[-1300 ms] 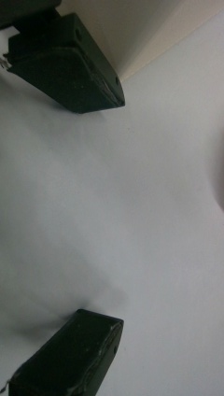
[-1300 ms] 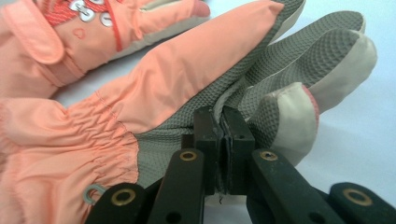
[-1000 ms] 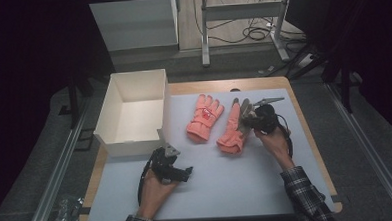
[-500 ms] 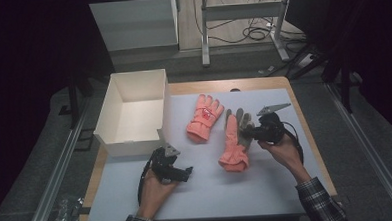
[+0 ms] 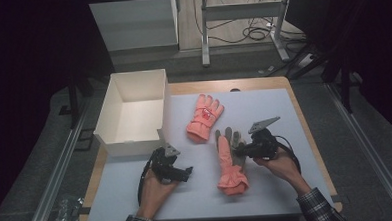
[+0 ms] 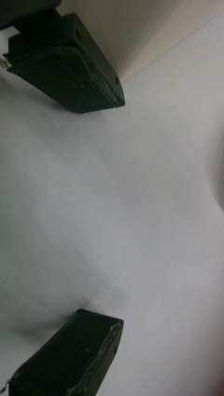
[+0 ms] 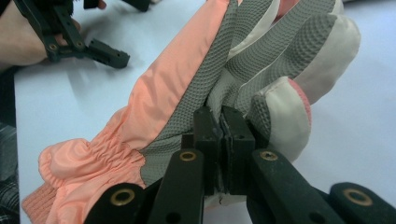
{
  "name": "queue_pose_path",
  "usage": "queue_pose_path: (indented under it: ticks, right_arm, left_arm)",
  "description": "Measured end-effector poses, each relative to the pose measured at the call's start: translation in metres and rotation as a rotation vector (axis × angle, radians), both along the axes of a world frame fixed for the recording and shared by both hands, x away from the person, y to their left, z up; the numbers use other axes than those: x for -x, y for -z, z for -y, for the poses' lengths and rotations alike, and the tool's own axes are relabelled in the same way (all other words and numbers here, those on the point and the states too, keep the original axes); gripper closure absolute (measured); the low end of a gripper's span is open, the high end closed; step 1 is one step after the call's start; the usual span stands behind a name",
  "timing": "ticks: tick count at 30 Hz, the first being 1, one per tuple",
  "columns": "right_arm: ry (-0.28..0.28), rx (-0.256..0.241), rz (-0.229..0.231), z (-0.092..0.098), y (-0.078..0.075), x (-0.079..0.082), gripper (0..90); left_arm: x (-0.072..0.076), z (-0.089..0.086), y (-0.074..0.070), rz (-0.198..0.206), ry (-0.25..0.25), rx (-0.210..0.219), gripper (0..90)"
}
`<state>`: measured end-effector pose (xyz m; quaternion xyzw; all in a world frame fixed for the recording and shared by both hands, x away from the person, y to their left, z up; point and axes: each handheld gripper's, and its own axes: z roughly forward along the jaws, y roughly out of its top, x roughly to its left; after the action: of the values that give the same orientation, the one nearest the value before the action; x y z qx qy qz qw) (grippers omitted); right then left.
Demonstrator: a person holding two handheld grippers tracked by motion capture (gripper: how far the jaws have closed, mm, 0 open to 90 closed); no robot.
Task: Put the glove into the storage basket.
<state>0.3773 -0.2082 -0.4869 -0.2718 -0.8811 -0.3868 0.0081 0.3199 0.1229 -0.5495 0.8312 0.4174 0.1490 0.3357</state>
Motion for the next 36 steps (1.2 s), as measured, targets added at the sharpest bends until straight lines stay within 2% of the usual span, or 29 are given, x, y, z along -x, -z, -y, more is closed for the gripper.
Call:
queue_pose_path:
  ticks: [5, 13, 18, 36]
  right_arm:
    - [-0.004, 0.017, -0.017, -0.006, 0.012, -0.007, 85.1]
    - [-0.006, 0.043, 0.019, -0.008, 0.015, -0.006, 82.0]
    - [0.007, 0.053, 0.048, -0.008, 0.015, -0.004, 76.5]
    - [0.072, 0.042, 0.132, -0.005, -0.005, -0.006, 66.0]
  left_arm:
    - [0.000, 0.000, 0.000, 0.000, -0.001, 0.001, 0.0]
    - [0.000, 0.000, 0.000, -0.001, -0.001, 0.000, 0.0]
    - [0.000, 0.000, 0.000, -0.001, 0.000, 0.000, 0.0]
    - [0.000, 0.000, 0.000, 0.000, 0.000, 0.000, 0.0]
